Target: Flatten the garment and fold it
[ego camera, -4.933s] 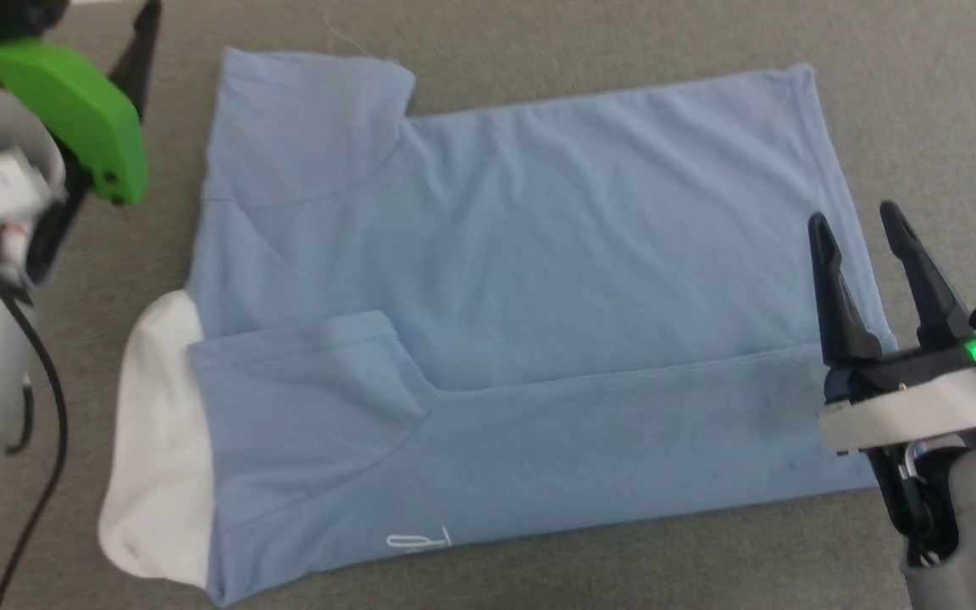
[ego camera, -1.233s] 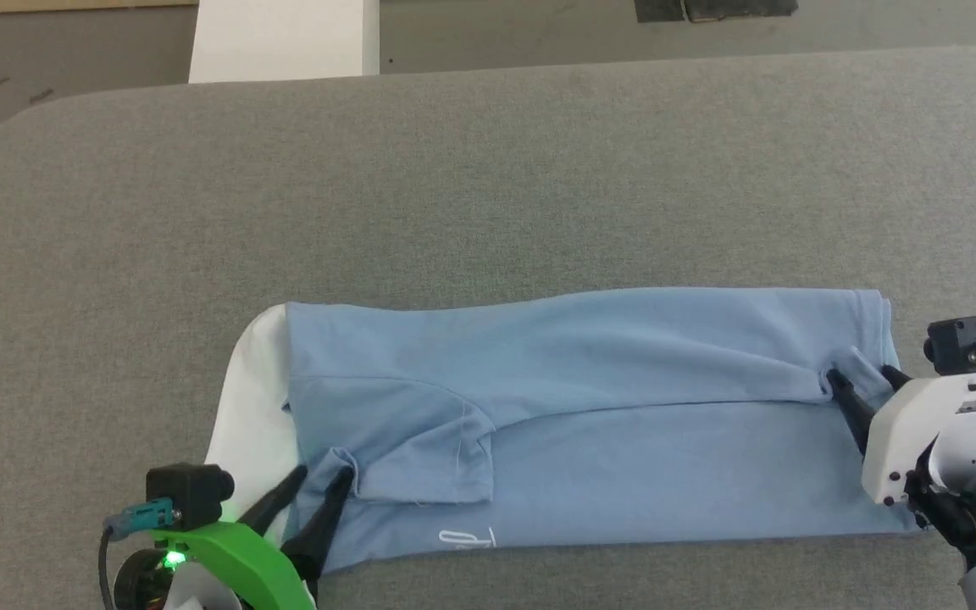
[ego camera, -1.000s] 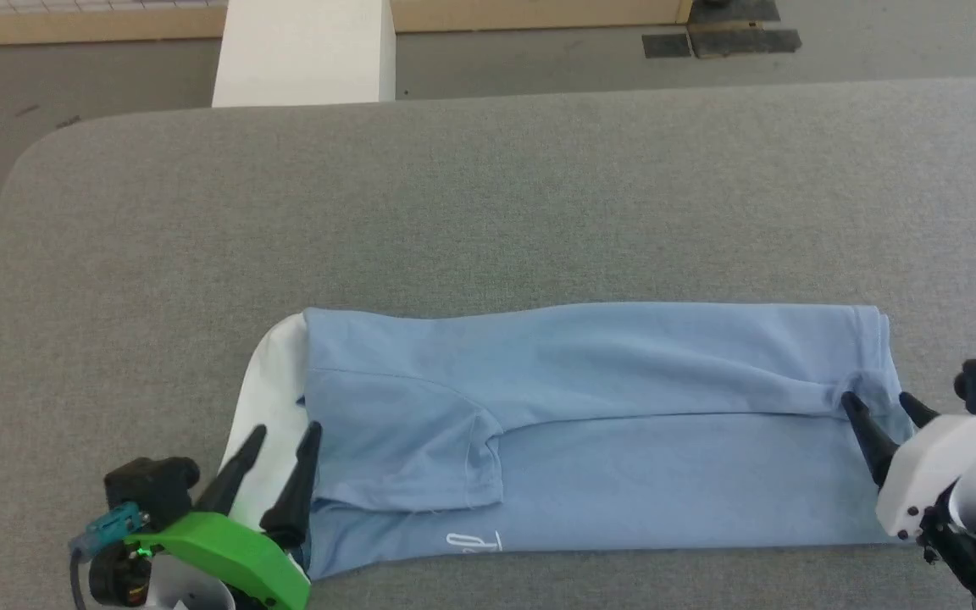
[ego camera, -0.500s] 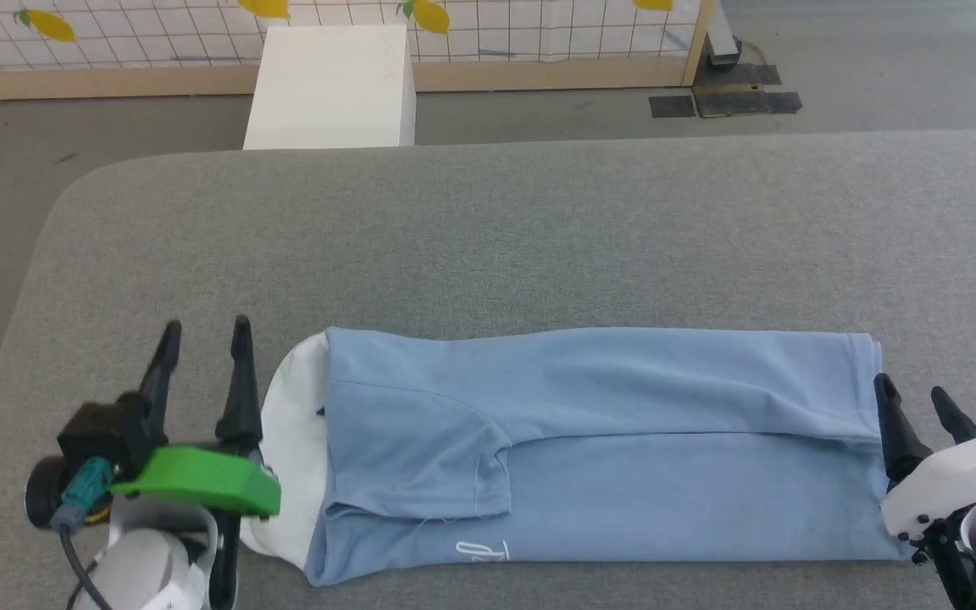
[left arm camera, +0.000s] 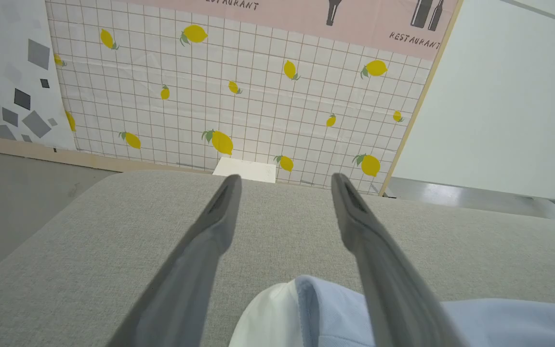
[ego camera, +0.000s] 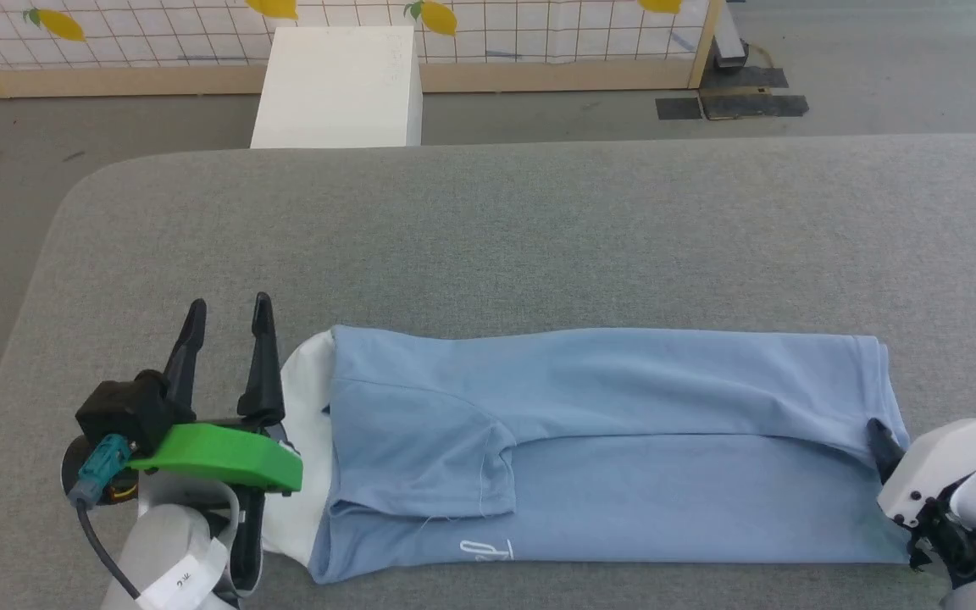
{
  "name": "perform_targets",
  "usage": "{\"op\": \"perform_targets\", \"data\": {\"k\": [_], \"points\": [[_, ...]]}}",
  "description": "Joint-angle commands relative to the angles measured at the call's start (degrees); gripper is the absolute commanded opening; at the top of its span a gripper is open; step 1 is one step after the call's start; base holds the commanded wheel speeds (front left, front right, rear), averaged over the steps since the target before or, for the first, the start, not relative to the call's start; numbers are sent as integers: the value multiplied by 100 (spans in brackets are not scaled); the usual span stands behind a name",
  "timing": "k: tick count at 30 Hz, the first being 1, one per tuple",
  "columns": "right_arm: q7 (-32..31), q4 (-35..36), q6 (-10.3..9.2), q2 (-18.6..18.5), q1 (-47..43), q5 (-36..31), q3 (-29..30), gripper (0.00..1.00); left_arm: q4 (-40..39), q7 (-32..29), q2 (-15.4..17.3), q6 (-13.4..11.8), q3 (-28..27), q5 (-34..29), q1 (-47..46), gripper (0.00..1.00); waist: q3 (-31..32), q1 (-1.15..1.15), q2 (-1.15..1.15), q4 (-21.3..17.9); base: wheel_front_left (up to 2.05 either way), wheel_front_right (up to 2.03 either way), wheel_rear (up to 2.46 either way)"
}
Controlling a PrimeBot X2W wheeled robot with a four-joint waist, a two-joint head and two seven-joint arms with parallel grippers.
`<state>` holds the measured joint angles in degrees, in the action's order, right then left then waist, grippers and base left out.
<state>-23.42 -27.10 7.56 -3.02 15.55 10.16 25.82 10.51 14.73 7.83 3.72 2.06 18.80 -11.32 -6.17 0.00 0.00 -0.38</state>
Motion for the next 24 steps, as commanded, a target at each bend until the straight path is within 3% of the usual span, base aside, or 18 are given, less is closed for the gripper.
{"op": "perform_targets", "data": {"k": [1,6,7,8,9,10,16,24], "points": [[-104,-112,-8,12,140,-82,47,100,44,26,-45,60,-54,-78,-126,100,-9,0,0,8,0,0,0],[-801,-548,-8,13,301,-383,113,100,180,27,-168,187,-201,-234,-174,100,3,0,0,24,0,0,0],[-930,-601,-8,13,320,-369,96,61,192,27,-185,203,-224,-254,-174,100,6,0,0,24,0,0,0],[-1038,-633,-8,13,343,-324,60,37,204,27,-203,221,-250,-280,-174,100,8,0,0,25,0,0,0],[-1080,-626,-8,13,357,-289,35,25,215,27,-221,239,-270,-305,-175,100,8,0,0,28,0,0,0],[-1090,-609,-8,13,359,-276,21,0,223,27,-234,252,-284,-321,-176,100,8,0,0,30,0,0,0],[-882,-354,-8,-49,282,-377,37,0,275,27,-311,310,-380,-384,-185,100,-6,0,0,39,0,0,0],[-184,-164,-8,-796,196,-959,536,0,335,27,-366,352,-394,-431,-265,100,-139,0,0,89,0,0,0]]}}
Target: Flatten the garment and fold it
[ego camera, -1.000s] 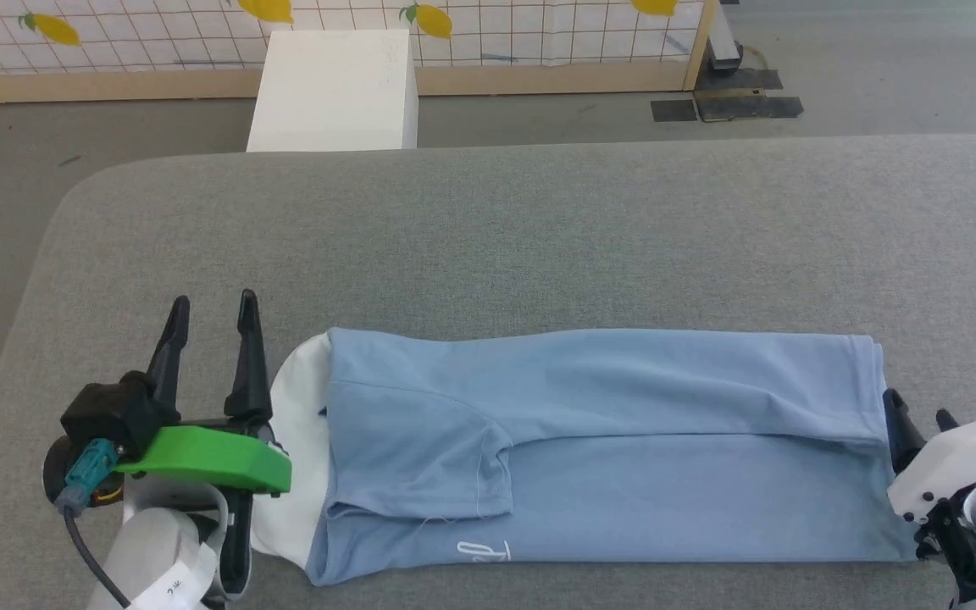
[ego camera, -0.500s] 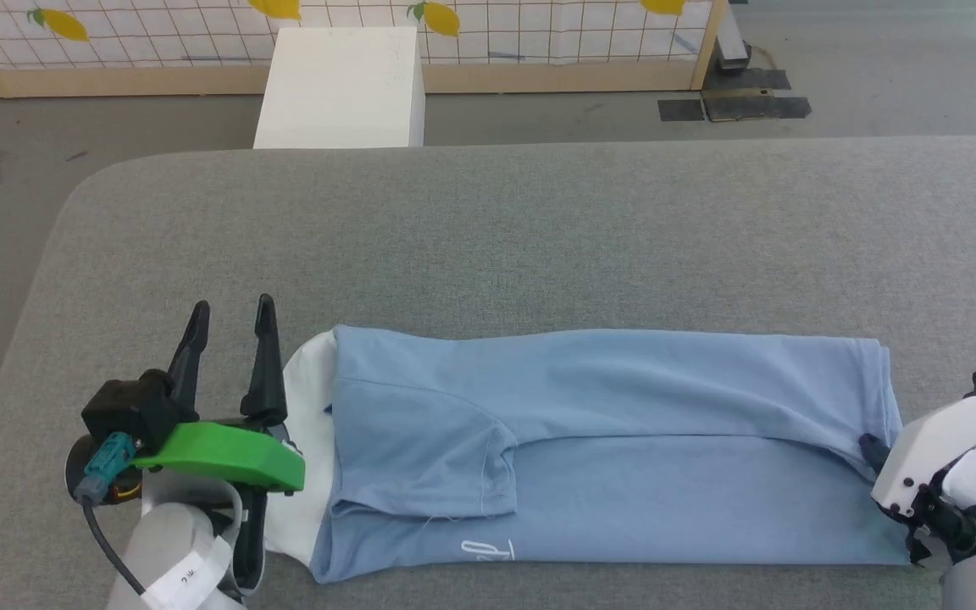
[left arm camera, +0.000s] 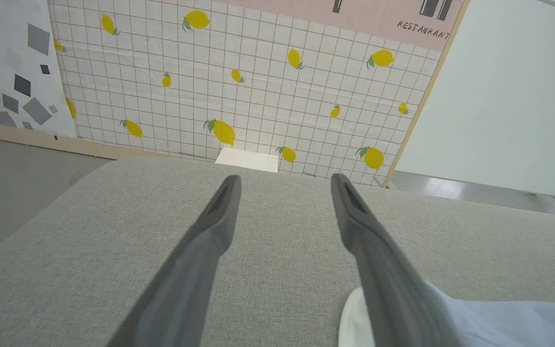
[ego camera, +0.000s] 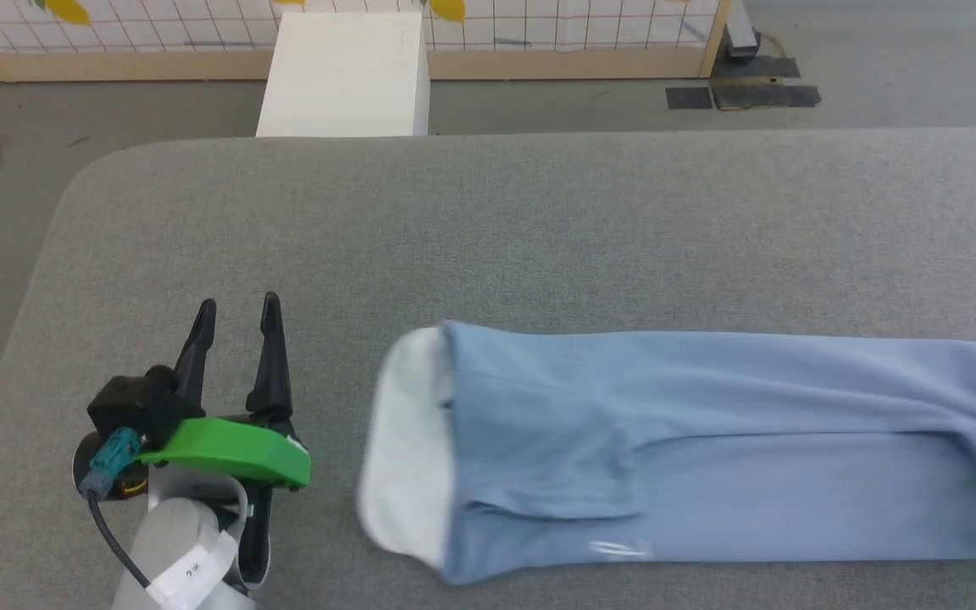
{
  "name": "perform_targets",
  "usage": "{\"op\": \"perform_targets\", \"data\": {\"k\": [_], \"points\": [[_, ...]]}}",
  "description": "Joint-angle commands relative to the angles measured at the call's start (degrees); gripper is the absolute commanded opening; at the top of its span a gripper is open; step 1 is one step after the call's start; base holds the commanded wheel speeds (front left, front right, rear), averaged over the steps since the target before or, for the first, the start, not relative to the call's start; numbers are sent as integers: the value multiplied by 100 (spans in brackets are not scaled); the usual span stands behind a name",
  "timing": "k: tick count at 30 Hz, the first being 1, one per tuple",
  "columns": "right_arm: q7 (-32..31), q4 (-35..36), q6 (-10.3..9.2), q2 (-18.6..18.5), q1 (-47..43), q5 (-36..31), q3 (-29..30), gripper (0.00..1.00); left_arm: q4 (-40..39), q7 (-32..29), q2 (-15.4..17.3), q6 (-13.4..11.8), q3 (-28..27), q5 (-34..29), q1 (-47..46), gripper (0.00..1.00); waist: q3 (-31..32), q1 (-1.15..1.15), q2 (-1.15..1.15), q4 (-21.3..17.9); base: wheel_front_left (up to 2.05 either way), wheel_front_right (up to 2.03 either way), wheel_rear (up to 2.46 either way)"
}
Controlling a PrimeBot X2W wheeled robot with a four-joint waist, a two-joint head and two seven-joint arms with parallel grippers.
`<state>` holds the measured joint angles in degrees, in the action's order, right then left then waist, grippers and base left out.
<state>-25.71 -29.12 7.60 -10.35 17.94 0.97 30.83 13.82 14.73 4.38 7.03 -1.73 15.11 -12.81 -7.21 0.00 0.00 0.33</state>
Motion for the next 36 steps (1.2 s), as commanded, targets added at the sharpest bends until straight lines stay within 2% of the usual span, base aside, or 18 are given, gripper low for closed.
{"op": "perform_targets", "data": {"k": [1,5,9,12,16,20,27,30,33,36], "points": [[190,34,-11,-171,-31,-126,155,0,3,27,-23,25,-13,-69,-140,100,-67,0,0,26,0,0,0],[711,-37,-11,-570,3,-550,528,0,-20,27,-28,34,-5,-105,-213,100,-188,0,0,54,0,0,0],[995,-215,-11,-793,54,-793,693,0,-12,27,-27,39,17,-133,-250,100,-242,0,0,68,0,0,0],[1008,-281,-11,-864,59,-790,571,0,7,27,-27,42,34,-140,-257,100,-235,0,0,81,0,0,0],[809,-2,-11,-871,-77,-550,63,0,31,27,-27,44,68,-132,-228,100,-170,0,0,93,0,0,0],[25,1003,-11,-655,-431,-75,-639,0,32,27,-8,45,85,-113,-167,100,-91,0,0,80,0,0,0],[-1820,4063,-11,-228,-1329,593,-1929,0,27,27,-6,45,136,-76,-117,100,-35,0,0,84,0,0,0],[-2421,5032,-11,-210,-1474,733,-2595,0,41,27,-11,45,176,-62,-139,100,-37,0,0,116,0,0,0],[-2642,5488,-11,-311,-1312,770,-3315,0,49,27,-18,46,202,-44,-176,100,-57,0,0,142,0,0,0],[-2620,5407,-11,-362,-926,806,-4151,0,64,27,-23,46,237,-21,-204,100,-78,0,0,172,0,0,0]]}}
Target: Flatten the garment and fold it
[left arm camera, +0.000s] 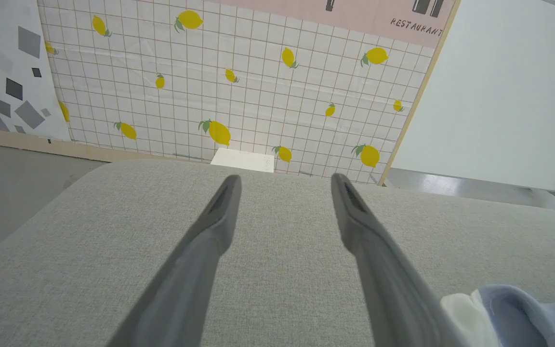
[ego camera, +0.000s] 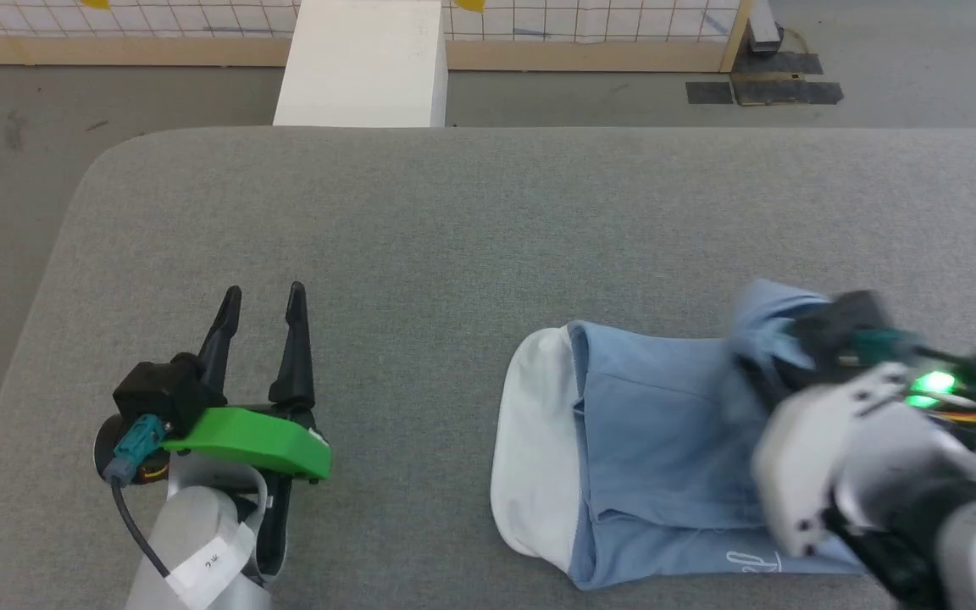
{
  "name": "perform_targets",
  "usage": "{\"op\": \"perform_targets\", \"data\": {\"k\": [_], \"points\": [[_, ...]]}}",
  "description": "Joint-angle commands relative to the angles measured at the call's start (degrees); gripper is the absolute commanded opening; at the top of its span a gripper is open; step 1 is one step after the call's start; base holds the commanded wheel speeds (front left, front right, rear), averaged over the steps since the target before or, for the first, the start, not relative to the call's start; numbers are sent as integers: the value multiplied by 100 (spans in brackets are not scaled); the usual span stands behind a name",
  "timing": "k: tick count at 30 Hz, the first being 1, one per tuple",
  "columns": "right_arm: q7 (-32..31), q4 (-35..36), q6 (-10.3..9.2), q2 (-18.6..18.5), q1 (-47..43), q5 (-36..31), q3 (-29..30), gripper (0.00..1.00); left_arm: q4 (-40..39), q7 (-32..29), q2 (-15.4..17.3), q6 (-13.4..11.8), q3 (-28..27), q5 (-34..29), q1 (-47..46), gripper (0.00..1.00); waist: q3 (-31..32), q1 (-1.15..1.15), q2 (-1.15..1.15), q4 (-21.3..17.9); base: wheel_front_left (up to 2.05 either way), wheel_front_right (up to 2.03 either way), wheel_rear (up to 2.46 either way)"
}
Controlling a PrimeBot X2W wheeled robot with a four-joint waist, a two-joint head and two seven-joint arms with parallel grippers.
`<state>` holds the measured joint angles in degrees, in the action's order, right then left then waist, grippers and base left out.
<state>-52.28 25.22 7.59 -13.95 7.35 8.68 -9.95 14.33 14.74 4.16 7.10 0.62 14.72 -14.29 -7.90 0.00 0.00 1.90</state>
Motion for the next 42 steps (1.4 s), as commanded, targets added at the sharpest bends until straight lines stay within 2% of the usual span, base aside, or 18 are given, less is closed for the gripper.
{"op": "perform_targets", "data": {"k": [1,6,13,14,15,16,19,23,29,32,36,39,42], "points": [[67,-134,-10,-10,257,33,-308,0,19,26,-2,38,17,26,-62,100,-13,0,0,29,0,0,0],[423,-1217,-10,290,888,202,-1346,0,47,26,-9,38,102,73,-97,100,-67,0,0,128,0,0,0],[913,-2984,-10,722,1347,450,-1831,0,85,26,-24,38,220,140,-203,100,-187,0,0,312,0,0,0],[1001,-3192,-10,765,1399,484,-1853,20,87,26,-26,38,229,146,-215,100,-202,0,0,334,0,0,0],[1062,-3338,-10,796,1432,516,-1871,62,88,26,-28,38,231,151,-222,100,-209,0,0,345,0,0,0],[1106,-3491,-10,829,1457,589,-1908,100,88,26,-30,38,229,156,-224,100,-214,0,0,354,0,0,0],[1255,-3649,-10,908,1505,829,-1952,100,82,26,-32,38,198,163,-200,100,-203,0,0,336,0,0,0],[1735,-3368,-10,969,1551,1210,-1939,100,90,26,-20,38,127,160,-131,100,-128,0,0,249,0,0,0],[3124,-2415,-10,1015,1418,1670,-1447,100,60,26,-4,38,83,151,-61,100,3,0,0,48,0,0,0],[3739,-2023,-10,1034,1120,1716,-844,100,44,26,0,38,65,149,-16,100,77,0,0,-52,0,0,0],[4427,-1743,-10,1086,575,1856,270,100,4,26,3,38,45,139,41,100,150,0,0,-157,0,0,0],[4726,-1889,-10,1102,153,1987,1068,100,-26,26,0,38,45,135,82,100,189,0,0,-214,0,0,0],[4795,-2280,-10,1104,-146,2202,1542,100,-41,26,-1,38,49,132,97,100,203,0,0,-254,0,0,0]]}}
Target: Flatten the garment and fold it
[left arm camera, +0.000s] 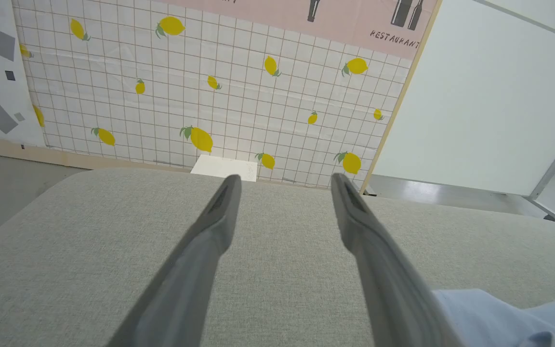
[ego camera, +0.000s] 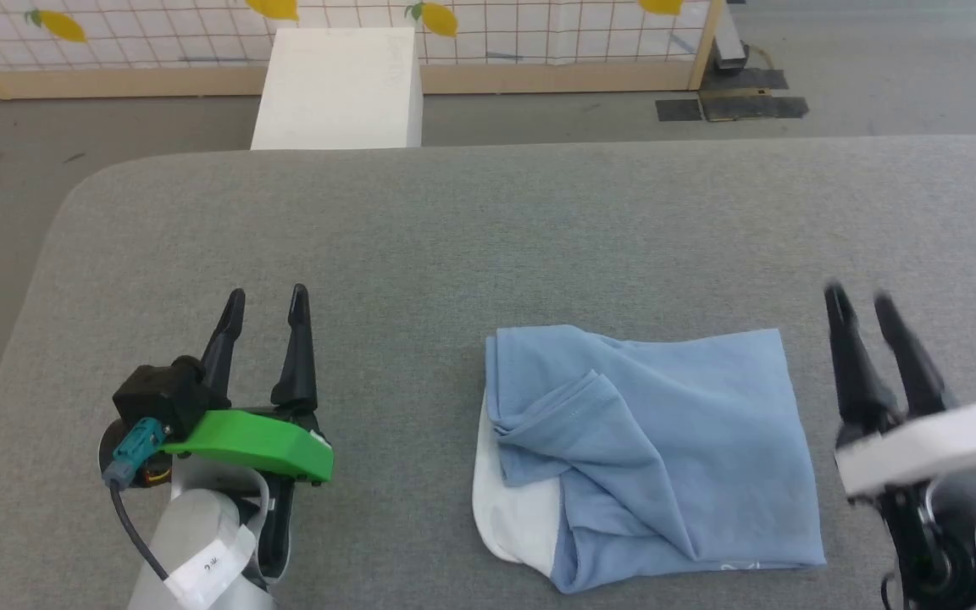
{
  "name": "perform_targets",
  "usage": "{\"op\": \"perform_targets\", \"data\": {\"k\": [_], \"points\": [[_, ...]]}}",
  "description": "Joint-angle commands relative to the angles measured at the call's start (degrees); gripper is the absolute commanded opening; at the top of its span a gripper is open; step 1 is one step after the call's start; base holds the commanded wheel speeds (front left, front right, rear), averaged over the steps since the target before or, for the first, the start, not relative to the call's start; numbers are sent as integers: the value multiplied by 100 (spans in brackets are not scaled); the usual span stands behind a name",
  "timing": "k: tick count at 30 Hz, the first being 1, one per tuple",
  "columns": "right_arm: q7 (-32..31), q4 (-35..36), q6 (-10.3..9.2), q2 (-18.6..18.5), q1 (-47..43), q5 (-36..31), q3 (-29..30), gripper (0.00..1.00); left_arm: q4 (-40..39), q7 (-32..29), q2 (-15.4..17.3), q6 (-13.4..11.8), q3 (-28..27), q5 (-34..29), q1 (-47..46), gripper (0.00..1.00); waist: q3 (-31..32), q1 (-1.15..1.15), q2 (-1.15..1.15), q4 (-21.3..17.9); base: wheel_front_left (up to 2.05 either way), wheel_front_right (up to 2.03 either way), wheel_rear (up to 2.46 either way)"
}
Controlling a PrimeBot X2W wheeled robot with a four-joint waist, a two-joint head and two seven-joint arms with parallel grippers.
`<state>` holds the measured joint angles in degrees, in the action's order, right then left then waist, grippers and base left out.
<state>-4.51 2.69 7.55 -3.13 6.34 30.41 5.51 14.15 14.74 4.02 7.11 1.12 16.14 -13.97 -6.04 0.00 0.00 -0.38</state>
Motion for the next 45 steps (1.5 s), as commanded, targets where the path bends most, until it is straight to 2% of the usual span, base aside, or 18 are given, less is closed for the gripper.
{"op": "perform_targets", "data": {"k": [1,9,15,18,21,22,23,24,25,26,31,38,41,45], "points": [[-8,-215,-6,23,-125,120,119,100,-30,26,13,37,-2,-12,70,100,20,0,0,-38,0,0,0],[-762,-1652,-6,24,-57,989,455,100,-56,26,10,37,24,-10,62,100,-28,0,0,-64,0,0,0],[-1758,-2525,-6,24,351,1391,544,100,-43,26,22,37,67,8,31,100,-72,0,0,11,0,0,0],[-2219,-2830,-6,24,507,1397,571,100,-41,26,21,37,85,15,26,100,-85,0,0,56,0,0,0],[-2738,-3044,-6,24,580,1087,559,100,-30,26,17,37,100,23,39,100,-82,0,0,96,0,0,0],[-2910,-3072,-6,24,586,1003,538,82,-26,26,16,37,103,25,44,100,-81,0,0,105,0,0,0],[-3111,-3075,-6,24,589,912,519,47,-22,26,15,37,110,27,47,100,-80,0,0,117,0,0,0],[-3250,-3035,-6,24,594,845,492,32,-20,26,14,37,114,30,48,100,-79,0,0,124,0,0,0],[-3375,-2935,-6,24,598,750,461,3,-17,26,13,37,114,32,49,100,-78,0,0,128,0,0,0],[-3435,-2827,-6,24,602,648,439,0,-15,26,13,37,109,33,51,100,-75,0,0,128,0,0,0],[-3497,-1810,-6,-12,664,-174,70,0,-26,26,12,37,39,30,78,100,-50,0,0,56,0,0,0],[-3391,-312,-6,-683,1059,-1446,-1125,0,-116,26,4,37,-64,16,95,100,-93,0,0,-311,0,0,0],[-3340,-76,-6,-926,1310,-1685,-1492,0,-160,26,9,37,-113,6,84,100,-152,0,0,-558,0,0,0],[-3327,-125,-6,-1131,1622,-1708,-1631,0,-230,26,35,37,-129,-28,16,100,-289,0,0,-935,0,0,0]]}}
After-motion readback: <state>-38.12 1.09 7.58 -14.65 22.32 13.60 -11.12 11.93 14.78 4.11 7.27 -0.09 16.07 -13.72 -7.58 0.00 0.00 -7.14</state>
